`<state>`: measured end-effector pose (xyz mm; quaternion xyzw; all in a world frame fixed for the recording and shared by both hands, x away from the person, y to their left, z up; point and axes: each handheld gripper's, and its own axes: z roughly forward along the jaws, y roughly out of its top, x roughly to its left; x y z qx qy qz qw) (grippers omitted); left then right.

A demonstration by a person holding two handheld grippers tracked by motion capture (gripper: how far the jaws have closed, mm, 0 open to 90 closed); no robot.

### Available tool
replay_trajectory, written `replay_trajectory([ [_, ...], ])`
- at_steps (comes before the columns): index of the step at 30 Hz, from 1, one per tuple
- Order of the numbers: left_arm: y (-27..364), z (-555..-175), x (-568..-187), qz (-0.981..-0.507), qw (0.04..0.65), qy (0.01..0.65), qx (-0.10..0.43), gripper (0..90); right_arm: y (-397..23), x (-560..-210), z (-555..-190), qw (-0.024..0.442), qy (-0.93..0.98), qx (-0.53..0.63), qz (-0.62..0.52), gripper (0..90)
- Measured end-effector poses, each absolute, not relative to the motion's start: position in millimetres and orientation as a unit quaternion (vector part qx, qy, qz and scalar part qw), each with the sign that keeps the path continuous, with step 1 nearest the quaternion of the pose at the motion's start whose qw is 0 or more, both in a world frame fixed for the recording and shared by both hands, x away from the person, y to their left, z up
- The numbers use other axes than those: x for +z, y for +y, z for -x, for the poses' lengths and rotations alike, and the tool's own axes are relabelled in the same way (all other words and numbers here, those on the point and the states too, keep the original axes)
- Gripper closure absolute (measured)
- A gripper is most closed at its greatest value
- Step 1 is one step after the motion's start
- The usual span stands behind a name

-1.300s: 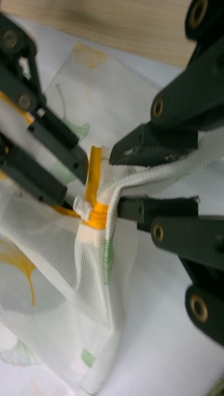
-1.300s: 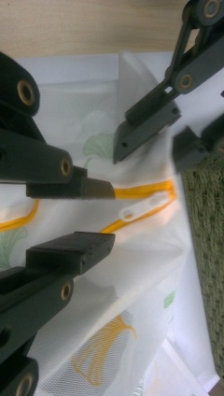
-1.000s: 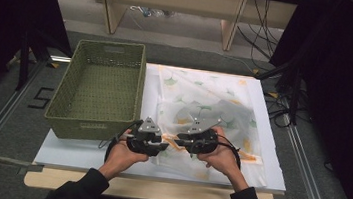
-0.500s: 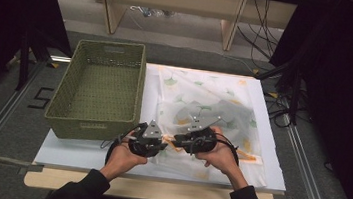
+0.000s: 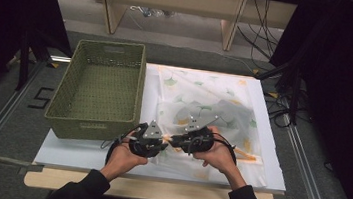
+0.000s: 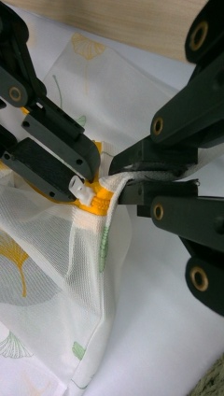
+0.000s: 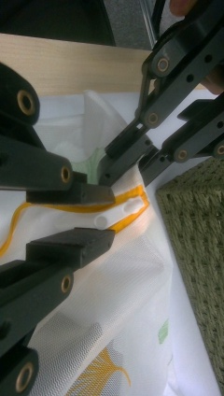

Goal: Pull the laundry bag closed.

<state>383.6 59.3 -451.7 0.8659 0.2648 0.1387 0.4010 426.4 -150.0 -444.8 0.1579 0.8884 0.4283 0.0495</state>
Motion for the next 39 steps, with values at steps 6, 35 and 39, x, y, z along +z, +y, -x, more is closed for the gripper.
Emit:
replay_trajectory([
  [6, 58.7, -382.9, -452.7, -0.868, 0.397, 0.267, 0.134, 83.9, -149.7, -442.3, -425.5, 0.048, 0.886, 0.437, -0.149, 81.1],
  [35, 58.0, -382.0, -452.5, -0.867, 0.404, 0.259, 0.132, 83.5, -151.7, -441.8, -425.7, 0.034, 0.879, 0.449, -0.158, 84.5],
  [39, 58.2, -382.1, -452.6, -0.868, 0.403, 0.258, 0.133, 83.5, -152.3, -440.1, -425.5, 0.031, 0.878, 0.451, -0.158, 84.4],
])
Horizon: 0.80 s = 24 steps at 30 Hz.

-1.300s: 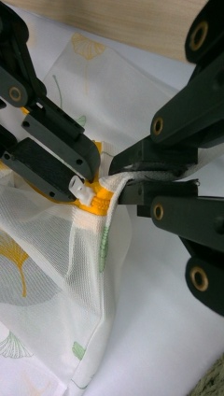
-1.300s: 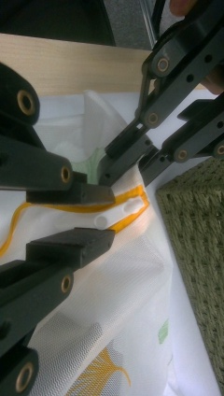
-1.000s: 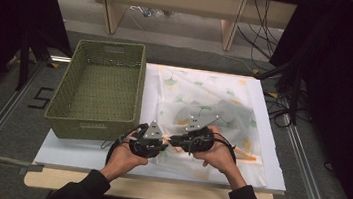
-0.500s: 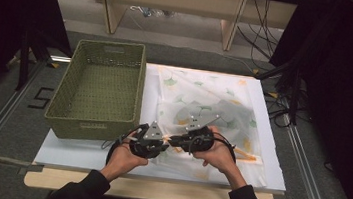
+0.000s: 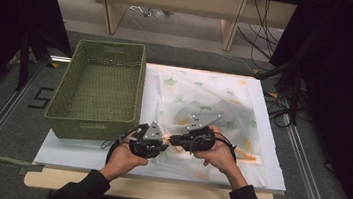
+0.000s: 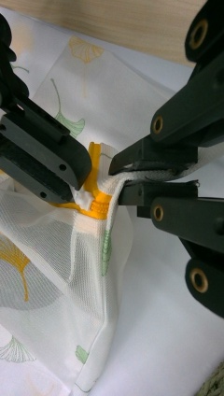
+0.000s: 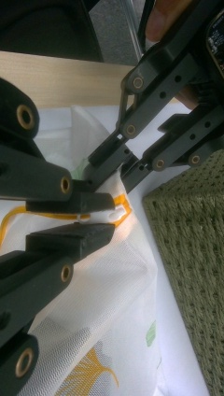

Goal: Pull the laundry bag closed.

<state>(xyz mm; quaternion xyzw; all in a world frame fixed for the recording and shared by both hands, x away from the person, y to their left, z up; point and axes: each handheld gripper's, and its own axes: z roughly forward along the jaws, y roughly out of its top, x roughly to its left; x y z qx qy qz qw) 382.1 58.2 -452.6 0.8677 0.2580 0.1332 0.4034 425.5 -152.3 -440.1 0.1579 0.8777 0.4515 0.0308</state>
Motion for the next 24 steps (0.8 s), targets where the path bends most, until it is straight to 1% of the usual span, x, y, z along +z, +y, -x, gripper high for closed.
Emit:
replay_trajectory([
  [5, 57.8, -382.2, -453.1, -0.867, 0.405, 0.257, 0.133, 83.5, -153.1, -439.5, -426.3, 0.033, 0.874, 0.456, -0.162, 84.4],
  [6, 58.3, -382.7, -452.5, -0.868, 0.402, 0.254, 0.141, 83.5, -152.8, -440.0, -426.7, 0.031, 0.871, 0.463, -0.163, 84.3],
  [8, 57.8, -382.3, -453.2, -0.867, 0.405, 0.257, 0.133, 83.4, -153.1, -439.7, -427.1, 0.027, 0.868, 0.468, -0.162, 84.3],
  [10, 58.0, -382.2, -452.7, -0.868, 0.401, 0.257, 0.14, 83.4, -153.7, -439.0, -427.1, 0.04, 0.868, 0.468, -0.162, 84.6],
  [14, 57.5, -381.8, -453.5, -0.869, 0.398, 0.258, 0.138, 83.3, -153.0, -439.5, -427.3, 0.027, 0.869, 0.465, -0.165, 84.4],
  [17, 57.7, -382.0, -453.6, -0.87, 0.398, 0.257, 0.14, 83.3, -152.7, -439.8, -427.5, 0.034, 0.869, 0.464, -0.165, 84.3],
  [20, 57.3, -381.8, -453.9, -0.869, 0.398, 0.257, 0.141, 83.2, -152.5, -439.8, -426.8, 0.025, 0.866, 0.468, -0.175, 84.6],
  [21, 57.3, -381.8, -454.0, -0.869, 0.398, 0.257, 0.141, 83.0, -153.0, -439.5, -427.6, 0.032, 0.866, 0.468, -0.171, 84.9],
  [24, 57.4, -381.9, -454.0, -0.868, 0.402, 0.259, 0.134, 81.4, -152.9, -439.6, -427.4, 0.027, 0.869, 0.464, -0.167, 86.3],
])
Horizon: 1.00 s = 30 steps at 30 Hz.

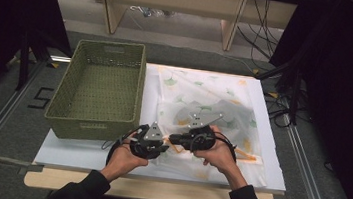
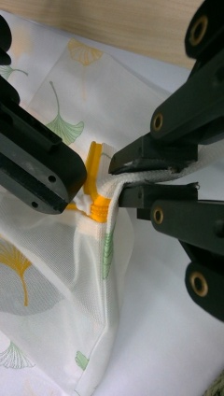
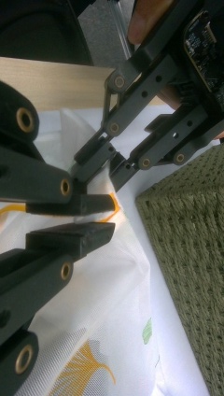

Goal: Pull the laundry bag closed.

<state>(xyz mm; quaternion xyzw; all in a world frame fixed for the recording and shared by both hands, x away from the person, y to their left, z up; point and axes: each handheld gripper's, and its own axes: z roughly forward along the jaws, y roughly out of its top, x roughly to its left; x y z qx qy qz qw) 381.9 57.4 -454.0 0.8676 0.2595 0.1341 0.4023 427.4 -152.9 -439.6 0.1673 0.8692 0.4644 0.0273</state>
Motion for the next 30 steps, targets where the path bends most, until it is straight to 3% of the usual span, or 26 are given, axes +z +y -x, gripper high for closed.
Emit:
replay_trajectory([
  [14, 60, -382, -452, -0.864, 0.414, 0.268, 0.104, 69.2, -153, -440, -426, 0.026, 0.871, 0.461, -0.168, 90.0],
  [18, 66, -384, -451, -0.847, 0.434, 0.301, 0.061, 61.4, -153, -439, -426, 0.031, 0.873, 0.456, -0.17, 90.0],
  [25, 73, -390, -451, -0.809, 0.459, 0.366, 0.021, 58.0, -151, -439, -425, 0.032, 0.875, 0.452, -0.169, 90.0],
  [27, 72, -391, -452, -0.804, 0.463, 0.373, 0.023, 58.8, -151, -440, -425, 0.036, 0.876, 0.452, -0.166, 90.0],
  [30, 73, -391, -452, -0.806, 0.463, 0.367, 0.035, 69.4, -151, -440, -425, 0.037, 0.875, 0.452, -0.168, 90.0],
])
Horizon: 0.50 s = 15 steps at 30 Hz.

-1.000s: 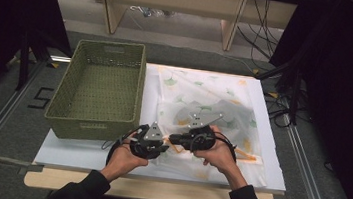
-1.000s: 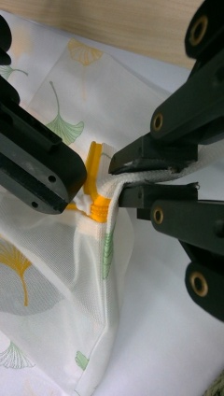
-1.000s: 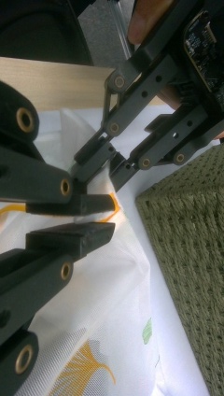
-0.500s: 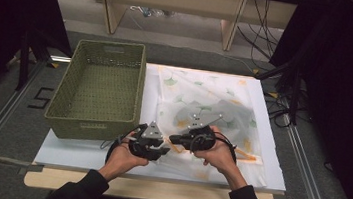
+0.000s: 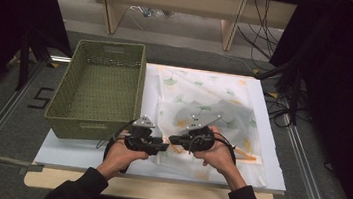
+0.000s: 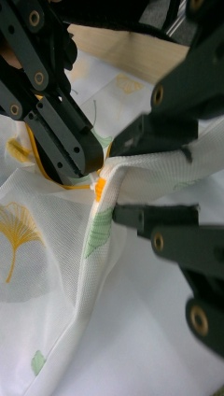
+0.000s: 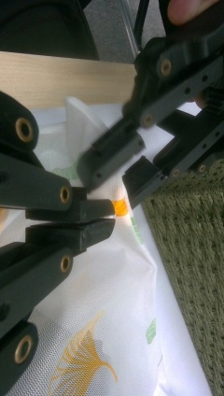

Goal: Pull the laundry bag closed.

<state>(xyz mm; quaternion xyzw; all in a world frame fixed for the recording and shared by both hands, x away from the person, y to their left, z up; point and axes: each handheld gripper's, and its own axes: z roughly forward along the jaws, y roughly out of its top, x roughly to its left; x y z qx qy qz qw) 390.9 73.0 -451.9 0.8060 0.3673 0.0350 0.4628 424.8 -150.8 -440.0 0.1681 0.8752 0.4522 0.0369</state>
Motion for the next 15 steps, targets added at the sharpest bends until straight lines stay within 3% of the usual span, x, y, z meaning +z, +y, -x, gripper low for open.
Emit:
replay_trajectory([
  [4, 71.1, -388.3, -451.8, -0.812, 0.463, 0.352, 0.047, 83.8, -150.5, -440.7, -425.2, 0.033, 0.874, 0.454, -0.172, 90.0],
  [15, 73.8, -386.6, -447.7, -0.806, 0.479, 0.343, 0.048, 86.0, -152.8, -441.4, -426.0, 0.014, 0.86, 0.47, -0.2, 88.8],
])
